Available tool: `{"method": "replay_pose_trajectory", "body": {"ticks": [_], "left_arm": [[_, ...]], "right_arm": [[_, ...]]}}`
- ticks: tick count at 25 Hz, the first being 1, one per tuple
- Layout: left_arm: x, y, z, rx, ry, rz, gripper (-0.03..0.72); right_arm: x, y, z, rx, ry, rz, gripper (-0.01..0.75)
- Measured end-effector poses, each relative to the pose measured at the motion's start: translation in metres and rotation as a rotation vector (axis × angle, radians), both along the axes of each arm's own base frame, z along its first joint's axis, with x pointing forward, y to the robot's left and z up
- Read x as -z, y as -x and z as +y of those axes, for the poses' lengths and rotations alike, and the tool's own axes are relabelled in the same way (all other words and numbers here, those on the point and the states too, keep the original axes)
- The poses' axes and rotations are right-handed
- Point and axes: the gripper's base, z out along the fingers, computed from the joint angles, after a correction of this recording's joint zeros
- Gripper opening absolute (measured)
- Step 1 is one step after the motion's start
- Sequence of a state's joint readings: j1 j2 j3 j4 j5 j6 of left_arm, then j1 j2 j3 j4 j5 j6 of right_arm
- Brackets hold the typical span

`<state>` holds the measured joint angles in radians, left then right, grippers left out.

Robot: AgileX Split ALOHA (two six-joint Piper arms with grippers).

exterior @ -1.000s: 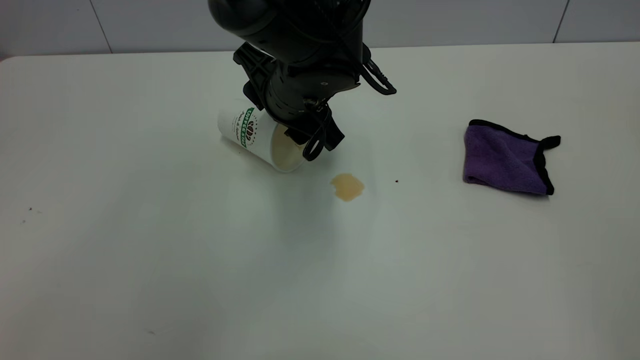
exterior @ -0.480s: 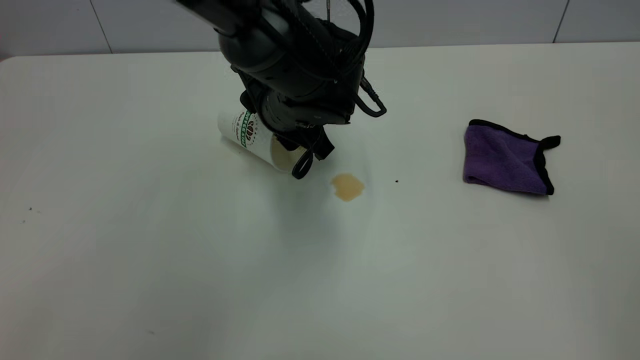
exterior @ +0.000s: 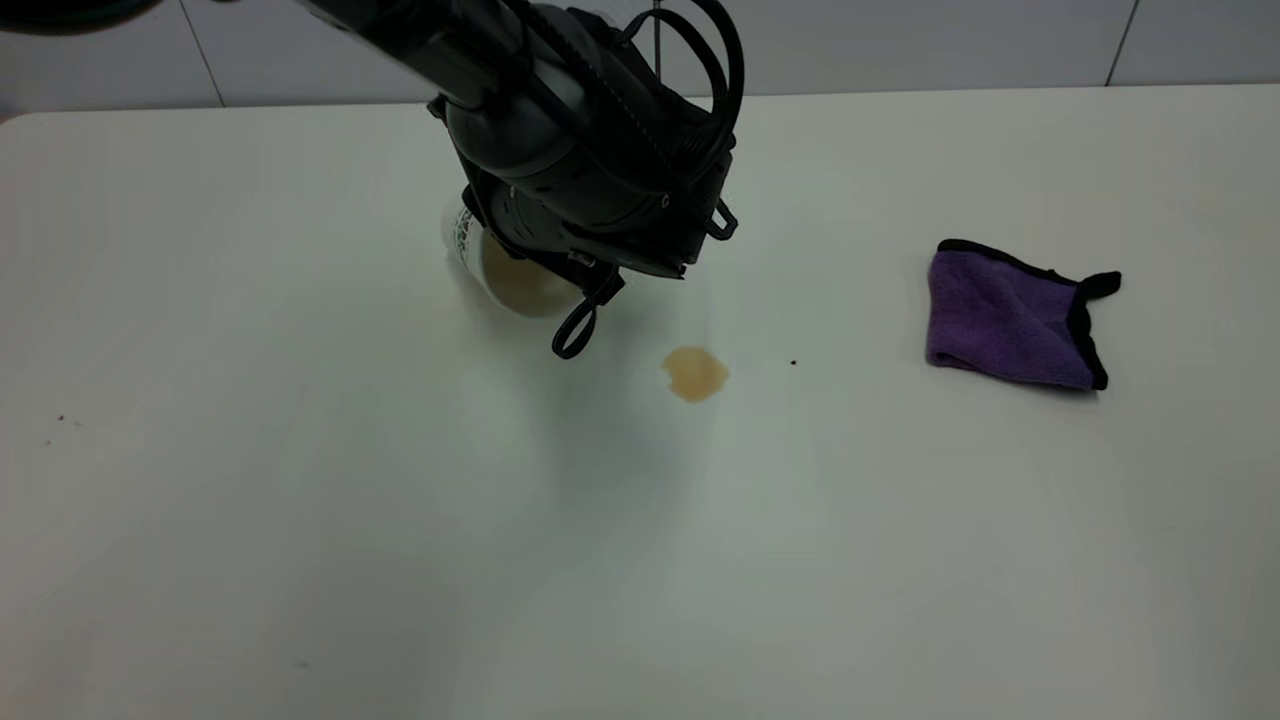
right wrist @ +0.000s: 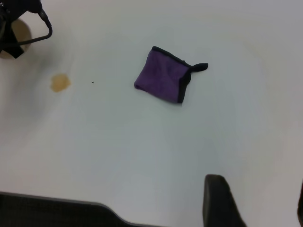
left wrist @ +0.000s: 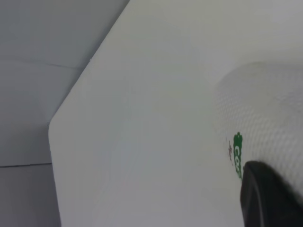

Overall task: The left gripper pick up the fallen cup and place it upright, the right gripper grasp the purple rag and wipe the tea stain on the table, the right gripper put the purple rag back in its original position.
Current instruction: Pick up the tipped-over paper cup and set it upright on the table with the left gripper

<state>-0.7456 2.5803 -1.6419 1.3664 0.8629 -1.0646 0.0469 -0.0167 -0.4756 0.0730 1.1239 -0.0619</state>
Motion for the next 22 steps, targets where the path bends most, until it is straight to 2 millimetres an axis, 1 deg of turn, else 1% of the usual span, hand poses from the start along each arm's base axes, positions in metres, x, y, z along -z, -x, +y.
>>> {"method": "replay_pose_trajectory", "body": {"ticks": [2,5,8,12,13,16,18,20,22], "left_arm": [[-0.008,-0.002,0.003,0.0,-0.004,0.047,-0.027],[-0.029,-0.01,0.012,-0.008,0.055,0.14,-0.027],[-0.057,-0.021,0.03,-0.041,0.191,0.241,-0.027],[-0.087,-0.039,0.056,-0.094,0.381,0.398,-0.027],[-0.091,-0.043,0.061,-0.084,0.41,0.448,-0.027],[-0.099,-0.047,0.066,-0.024,0.558,0.618,-0.027],[-0.102,-0.048,0.067,0.038,0.638,0.691,-0.027],[-0.103,-0.049,0.068,0.087,0.693,0.73,-0.027],[-0.102,-0.05,0.07,0.111,0.7,0.746,-0.026]], "right_arm": [[0.0,0.0,0.0,0.0,0.0,0.0,0.428],[0.0,0.0,0.0,0.0,0.0,0.0,0.428],[0.0,0.0,0.0,0.0,0.0,0.0,0.428],[0.0,0.0,0.0,0.0,0.0,0.0,0.428],[0.0,0.0,0.0,0.0,0.0,0.0,0.428],[0.0,0.0,0.0,0.0,0.0,0.0,0.428],[0.0,0.0,0.0,0.0,0.0,0.0,0.428],[0.0,0.0,0.0,0.0,0.0,0.0,0.428],[0.0,0.0,0.0,0.0,0.0,0.0,0.428]]}}
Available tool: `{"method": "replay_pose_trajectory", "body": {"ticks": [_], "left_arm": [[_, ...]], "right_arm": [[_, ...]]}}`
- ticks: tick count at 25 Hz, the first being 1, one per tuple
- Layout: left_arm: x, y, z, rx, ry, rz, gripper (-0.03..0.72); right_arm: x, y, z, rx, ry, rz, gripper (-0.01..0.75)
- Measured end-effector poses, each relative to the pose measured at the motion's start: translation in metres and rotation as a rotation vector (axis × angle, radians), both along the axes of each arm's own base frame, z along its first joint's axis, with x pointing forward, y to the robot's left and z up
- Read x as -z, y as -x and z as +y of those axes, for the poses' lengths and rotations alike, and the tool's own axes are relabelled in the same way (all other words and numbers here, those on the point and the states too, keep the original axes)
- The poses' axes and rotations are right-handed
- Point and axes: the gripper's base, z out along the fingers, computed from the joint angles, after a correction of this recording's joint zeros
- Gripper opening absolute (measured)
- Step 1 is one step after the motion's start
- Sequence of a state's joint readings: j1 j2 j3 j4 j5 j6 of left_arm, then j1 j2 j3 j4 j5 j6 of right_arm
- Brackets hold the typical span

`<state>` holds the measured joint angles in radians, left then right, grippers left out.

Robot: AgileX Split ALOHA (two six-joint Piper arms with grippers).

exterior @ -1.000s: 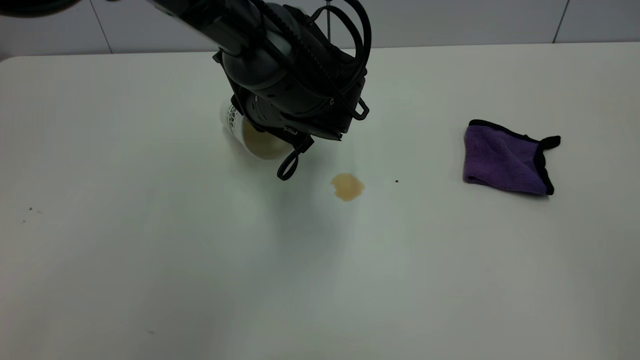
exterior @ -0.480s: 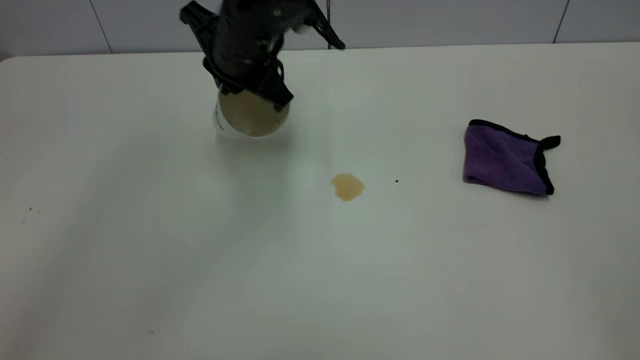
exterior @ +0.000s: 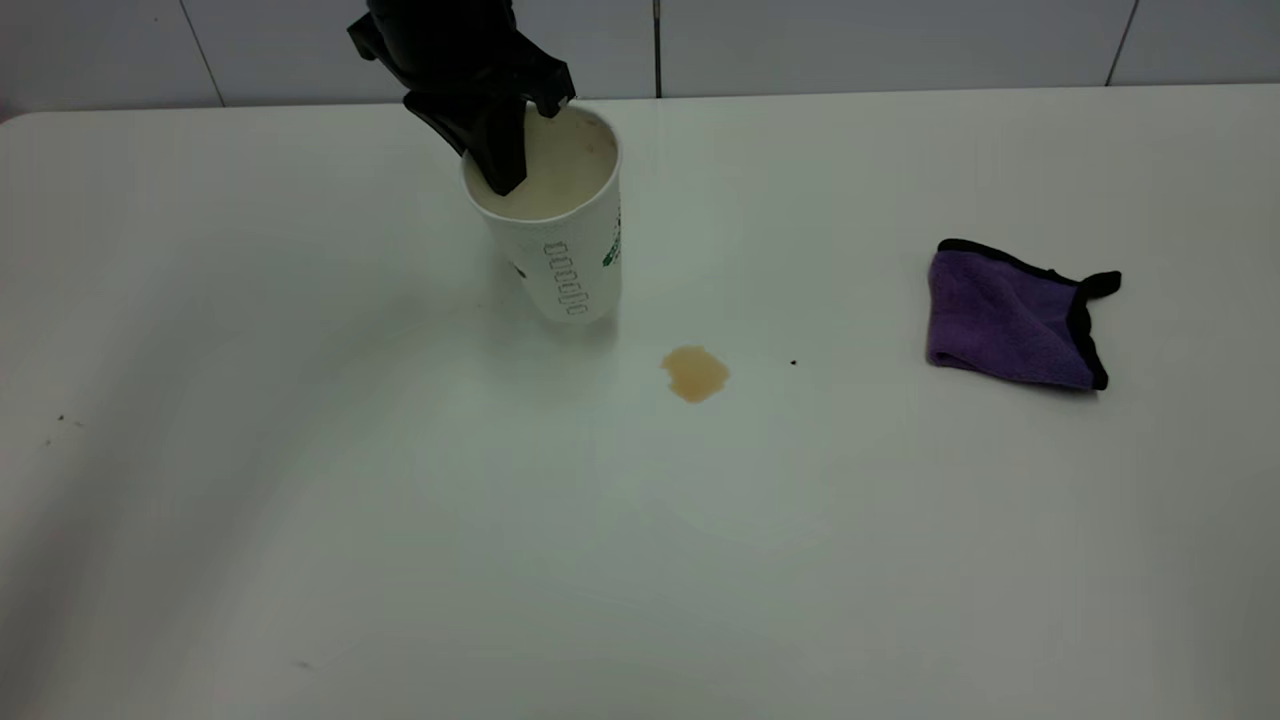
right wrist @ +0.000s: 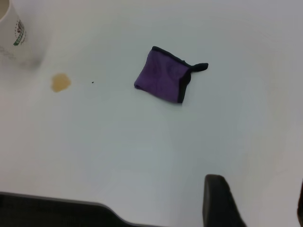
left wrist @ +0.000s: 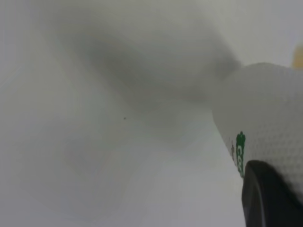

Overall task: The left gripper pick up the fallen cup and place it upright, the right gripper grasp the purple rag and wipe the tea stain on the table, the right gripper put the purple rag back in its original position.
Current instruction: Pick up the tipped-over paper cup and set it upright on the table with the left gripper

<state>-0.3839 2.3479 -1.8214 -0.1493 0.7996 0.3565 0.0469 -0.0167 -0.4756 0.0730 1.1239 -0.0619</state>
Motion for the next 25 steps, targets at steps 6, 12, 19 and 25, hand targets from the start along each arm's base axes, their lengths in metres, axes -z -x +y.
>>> {"method": "replay_pose_trajectory", "body": {"ticks": [6,12,19,25], "left_arm": [[0.022,-0.005,0.006,-0.005,-0.072,0.017,-0.026],[0.038,-0.011,0.006,-0.012,-0.1,0.035,-0.021],[0.04,-0.014,0.005,-0.013,-0.099,0.034,0.0],[0.037,-0.016,0.004,-0.014,-0.095,0.024,0.157]], "right_arm": [[0.0,0.0,0.0,0.0,0.0,0.0,0.428],[0.0,0.0,0.0,0.0,0.0,0.0,0.428],[0.001,0.0,0.0,0.0,0.0,0.002,0.428],[0.001,0.0,0.0,0.0,0.0,0.003,0.428]]}}
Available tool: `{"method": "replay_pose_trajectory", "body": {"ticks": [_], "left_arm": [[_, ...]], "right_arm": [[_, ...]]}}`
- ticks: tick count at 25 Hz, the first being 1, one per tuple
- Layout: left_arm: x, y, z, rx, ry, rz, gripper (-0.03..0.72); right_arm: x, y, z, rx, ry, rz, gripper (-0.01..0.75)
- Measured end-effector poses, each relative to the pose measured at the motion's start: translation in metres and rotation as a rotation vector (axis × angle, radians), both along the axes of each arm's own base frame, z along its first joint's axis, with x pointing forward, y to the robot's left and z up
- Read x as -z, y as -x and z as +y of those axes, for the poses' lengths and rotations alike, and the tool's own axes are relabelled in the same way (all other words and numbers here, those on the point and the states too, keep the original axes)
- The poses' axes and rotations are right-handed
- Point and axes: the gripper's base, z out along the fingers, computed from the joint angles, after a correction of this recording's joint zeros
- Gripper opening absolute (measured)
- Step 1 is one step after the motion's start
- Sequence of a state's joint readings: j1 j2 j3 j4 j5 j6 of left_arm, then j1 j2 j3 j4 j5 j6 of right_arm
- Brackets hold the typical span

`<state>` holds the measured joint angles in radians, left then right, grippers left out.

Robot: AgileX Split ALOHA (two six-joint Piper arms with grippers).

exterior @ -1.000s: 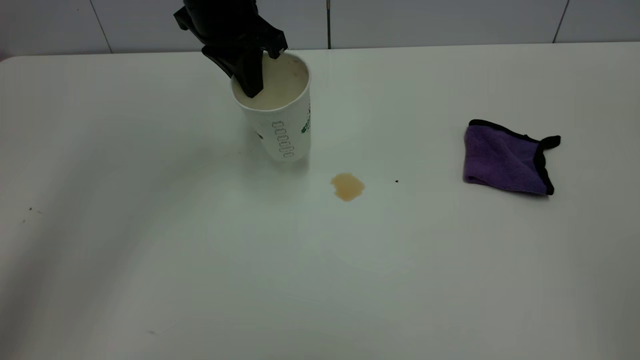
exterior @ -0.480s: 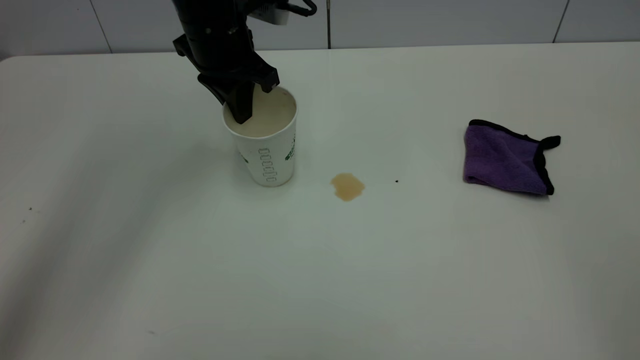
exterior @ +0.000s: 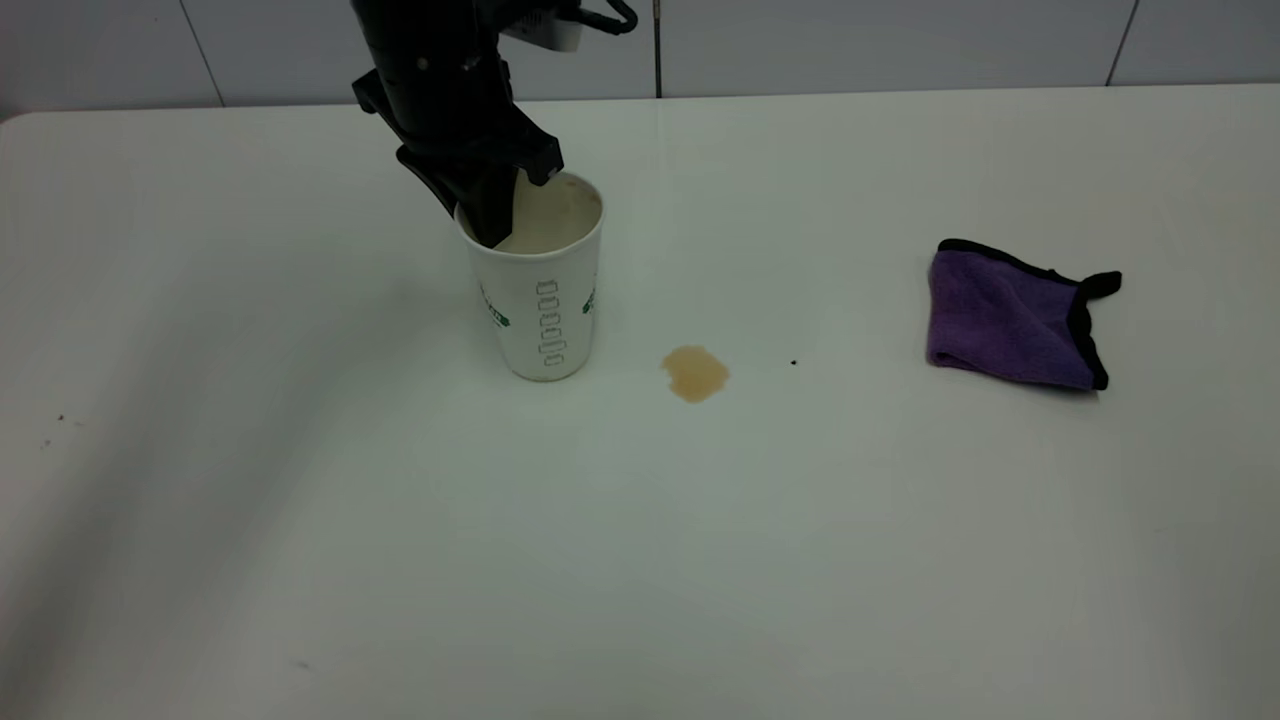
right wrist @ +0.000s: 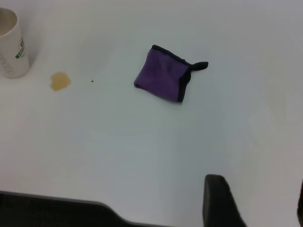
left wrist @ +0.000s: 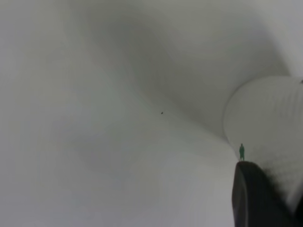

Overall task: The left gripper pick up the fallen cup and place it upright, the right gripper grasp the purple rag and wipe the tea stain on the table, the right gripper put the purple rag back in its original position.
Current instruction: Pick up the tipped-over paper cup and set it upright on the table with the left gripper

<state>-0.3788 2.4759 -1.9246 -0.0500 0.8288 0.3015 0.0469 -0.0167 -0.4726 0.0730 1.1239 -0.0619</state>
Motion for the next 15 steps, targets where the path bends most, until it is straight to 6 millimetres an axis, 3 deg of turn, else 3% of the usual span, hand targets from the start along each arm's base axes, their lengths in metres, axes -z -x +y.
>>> {"method": "replay_pose_trajectory", "body": {"ticks": [5,8,15], "left_arm": [[-0.016,-0.007,-0.003,0.002,0.008,-0.018,0.36],[-0.031,-0.01,-0.004,0.004,0.004,-0.006,0.425],[-0.079,-0.014,-0.008,0.014,0.0,0.013,0.447]], "right_arm": [[0.0,0.0,0.0,0.0,0.0,0.0,0.428],[0.0,0.0,0.0,0.0,0.0,0.0,0.428],[0.0,0.0,0.0,0.0,0.0,0.0,0.428]]}}
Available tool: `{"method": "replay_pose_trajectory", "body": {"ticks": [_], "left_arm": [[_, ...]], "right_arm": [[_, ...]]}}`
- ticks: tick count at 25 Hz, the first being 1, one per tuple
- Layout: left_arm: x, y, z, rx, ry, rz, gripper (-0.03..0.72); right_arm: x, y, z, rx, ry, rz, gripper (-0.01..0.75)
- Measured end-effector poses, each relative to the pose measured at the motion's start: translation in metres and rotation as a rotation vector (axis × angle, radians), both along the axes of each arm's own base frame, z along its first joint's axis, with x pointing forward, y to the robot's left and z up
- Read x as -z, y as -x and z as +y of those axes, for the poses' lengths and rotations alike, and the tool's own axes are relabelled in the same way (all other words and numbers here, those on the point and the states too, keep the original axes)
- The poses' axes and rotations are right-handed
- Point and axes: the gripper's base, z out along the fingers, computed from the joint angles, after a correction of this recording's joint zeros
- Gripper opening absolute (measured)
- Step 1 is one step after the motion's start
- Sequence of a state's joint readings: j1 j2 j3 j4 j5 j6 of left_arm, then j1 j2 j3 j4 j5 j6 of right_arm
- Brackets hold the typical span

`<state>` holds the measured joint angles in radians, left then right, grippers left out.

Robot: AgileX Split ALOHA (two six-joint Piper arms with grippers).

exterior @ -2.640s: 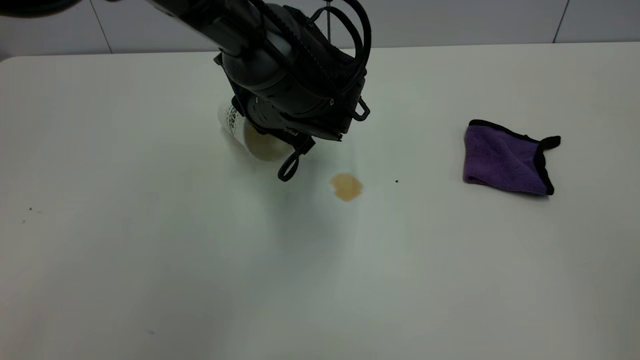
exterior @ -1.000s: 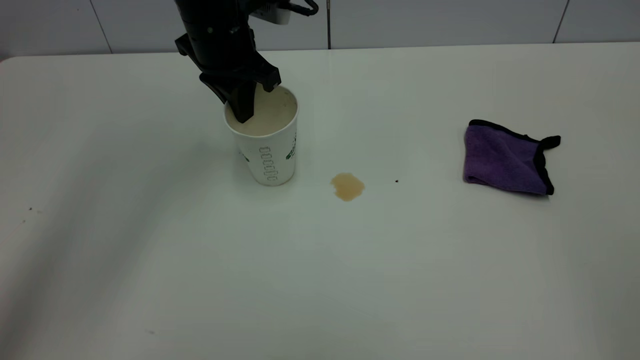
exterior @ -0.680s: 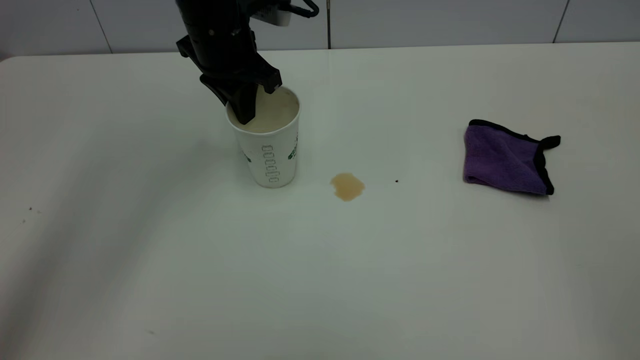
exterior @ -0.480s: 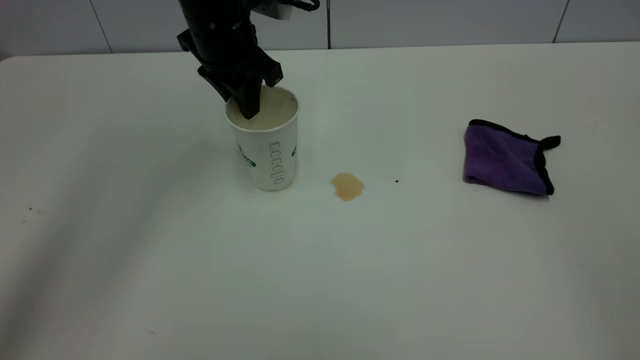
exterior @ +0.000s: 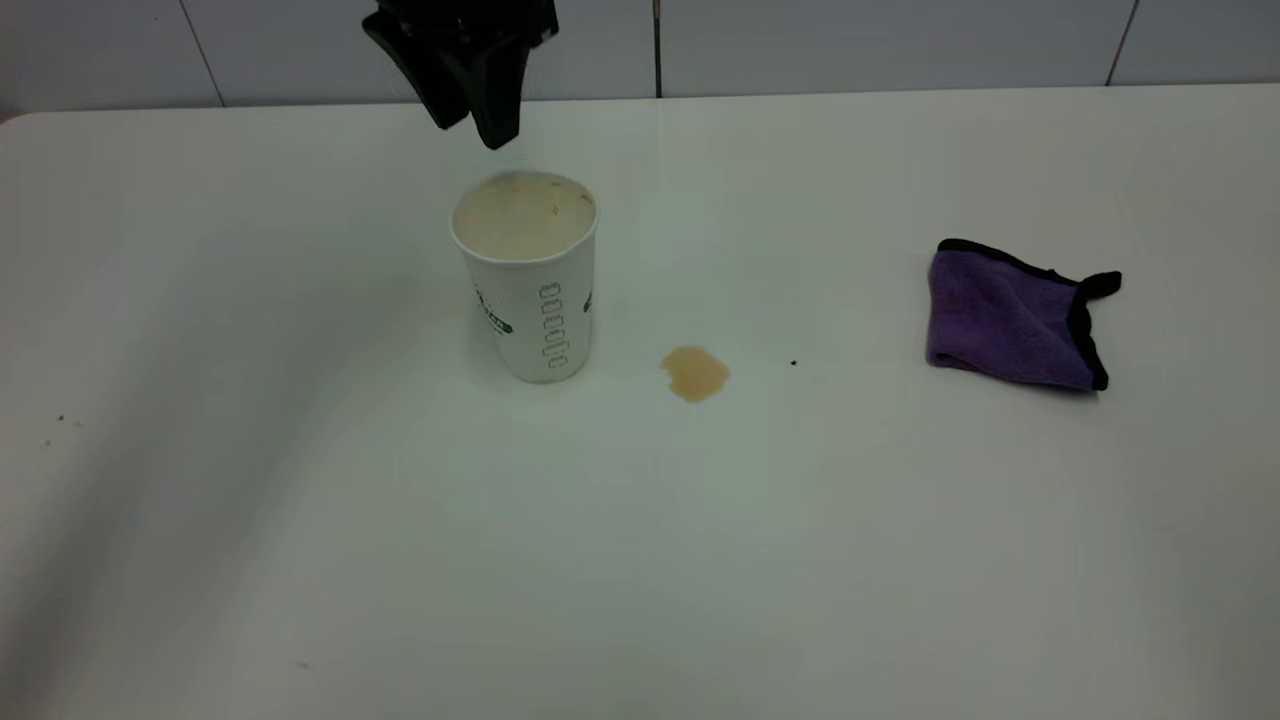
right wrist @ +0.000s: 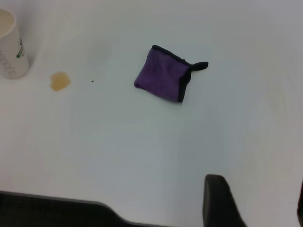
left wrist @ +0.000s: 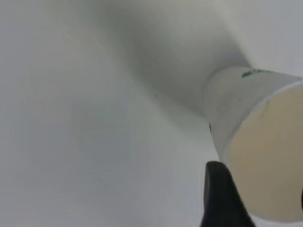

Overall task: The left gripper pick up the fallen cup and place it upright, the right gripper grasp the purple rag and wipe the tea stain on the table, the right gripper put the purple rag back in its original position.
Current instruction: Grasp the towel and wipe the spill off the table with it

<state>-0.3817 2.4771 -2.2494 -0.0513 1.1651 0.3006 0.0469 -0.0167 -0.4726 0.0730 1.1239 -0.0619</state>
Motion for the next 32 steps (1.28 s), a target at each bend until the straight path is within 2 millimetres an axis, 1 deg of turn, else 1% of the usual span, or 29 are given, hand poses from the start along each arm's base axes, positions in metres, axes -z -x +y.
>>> {"method": "replay_pose_trajectory", "body": {"ticks": [3,5,8,12,14,16,18,20,22,24,27,30,32], "left_arm": [[-0.026,-0.006,-0.007,-0.008,0.039,-0.088,0.447],[-0.042,-0.004,-0.014,-0.011,0.059,-0.125,0.447],[-0.068,0.006,-0.024,0.003,0.083,-0.169,0.448],[-0.12,0.025,-0.032,0.01,0.136,-0.257,0.448],[-0.152,0.037,-0.029,-0.002,0.168,-0.308,0.448],[-0.178,0.051,-0.024,-0.018,0.193,-0.343,0.448],[-0.2,0.068,-0.015,-0.025,0.207,-0.363,0.448],[-0.218,0.086,-0.006,-0.04,0.217,-0.371,0.448],[-0.225,0.105,0.004,-0.053,0.212,-0.353,0.448],[-0.232,0.13,0.016,-0.058,0.204,-0.334,0.448],[-0.235,0.167,0.035,-0.062,0.19,-0.306,0.448],[-0.233,0.203,0.054,-0.072,0.178,-0.278,0.448],[-0.219,0.229,0.066,-0.082,0.156,-0.232,0.448]], "right_arm": [[0.0,0.0,0.0,0.0,0.0,0.0,0.428],[0.0,0.0,0.0,0.0,0.0,0.0,0.428],[0.0,0.0,0.0,0.0,0.0,0.0,0.428],[0.0,0.0,0.0,0.0,0.0,0.0,0.428],[0.0,0.0,0.0,0.0,0.0,0.0,0.428],[0.0,0.0,0.0,0.0,0.0,0.0,0.428],[0.0,0.0,0.0,0.0,0.0,0.0,0.428],[0.0,0.0,0.0,0.0,0.0,0.0,0.428],[0.0,0.0,0.0,0.0,0.0,0.0,0.428],[0.0,0.0,0.0,0.0,0.0,0.0,0.428],[0.0,0.0,0.0,0.0,0.0,0.0,0.428],[0.0,0.0,0.0,0.0,0.0,0.0,0.428],[0.0,0.0,0.0,0.0,0.0,0.0,0.428]]}}
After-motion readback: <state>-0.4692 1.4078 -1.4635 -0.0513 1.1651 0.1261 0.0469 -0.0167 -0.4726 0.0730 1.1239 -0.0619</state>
